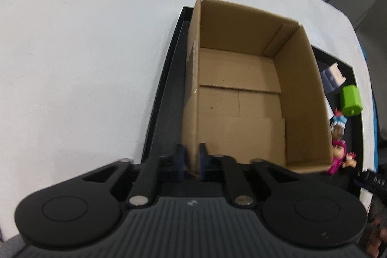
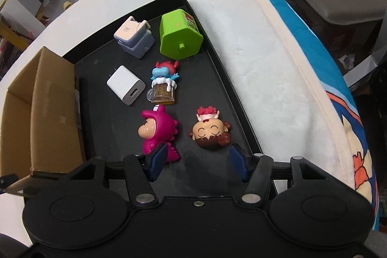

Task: Organize rigid objects
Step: 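Move the right tool toward the brown-haired doll figure on the tray, then close the right gripper on the brown-haired doll figure, then carry the doll figure over the cardboard box and open the right gripper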

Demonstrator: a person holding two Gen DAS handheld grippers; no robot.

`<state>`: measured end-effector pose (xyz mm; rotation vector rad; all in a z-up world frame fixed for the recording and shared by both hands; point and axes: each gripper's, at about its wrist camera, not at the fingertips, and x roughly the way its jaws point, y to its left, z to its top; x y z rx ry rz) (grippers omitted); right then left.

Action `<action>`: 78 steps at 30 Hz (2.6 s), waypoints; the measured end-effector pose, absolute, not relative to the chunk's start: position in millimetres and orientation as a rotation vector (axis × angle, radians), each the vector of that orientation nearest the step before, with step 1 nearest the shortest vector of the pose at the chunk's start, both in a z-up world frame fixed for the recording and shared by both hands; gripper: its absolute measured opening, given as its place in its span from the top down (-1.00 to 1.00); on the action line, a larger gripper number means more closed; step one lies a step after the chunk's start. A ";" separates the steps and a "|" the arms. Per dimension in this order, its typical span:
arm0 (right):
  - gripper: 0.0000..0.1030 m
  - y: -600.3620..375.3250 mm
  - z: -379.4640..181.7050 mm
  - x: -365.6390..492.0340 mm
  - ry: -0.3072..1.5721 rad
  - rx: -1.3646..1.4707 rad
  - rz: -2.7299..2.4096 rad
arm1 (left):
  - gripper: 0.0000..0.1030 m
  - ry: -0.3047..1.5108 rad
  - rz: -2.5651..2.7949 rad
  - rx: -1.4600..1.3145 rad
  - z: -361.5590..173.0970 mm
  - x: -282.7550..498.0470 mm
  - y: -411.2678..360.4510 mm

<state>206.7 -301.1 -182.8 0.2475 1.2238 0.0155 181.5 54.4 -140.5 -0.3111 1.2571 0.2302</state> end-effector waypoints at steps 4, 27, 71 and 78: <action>0.03 -300.1 -191.0 208.3 1.242 0.257 0.015 | 0.82 1.264 0.219 -0.271 -136.7 174.2 51.7; 0.94 -317.1 -205.3 210.7 1.305 0.432 0.016 | 0.84 1.281 0.126 -0.171 -135.2 148.1 43.9; 0.34 -310.1 -142.8 218.9 1.195 0.470 -0.002 | 0.82 1.247 0.067 -0.227 -132.4 136.0 55.4; 0.33 -280.8 -112.2 222.7 1.172 0.430 0.090 | 0.81 1.252 0.057 -0.239 -132.7 135.8 58.0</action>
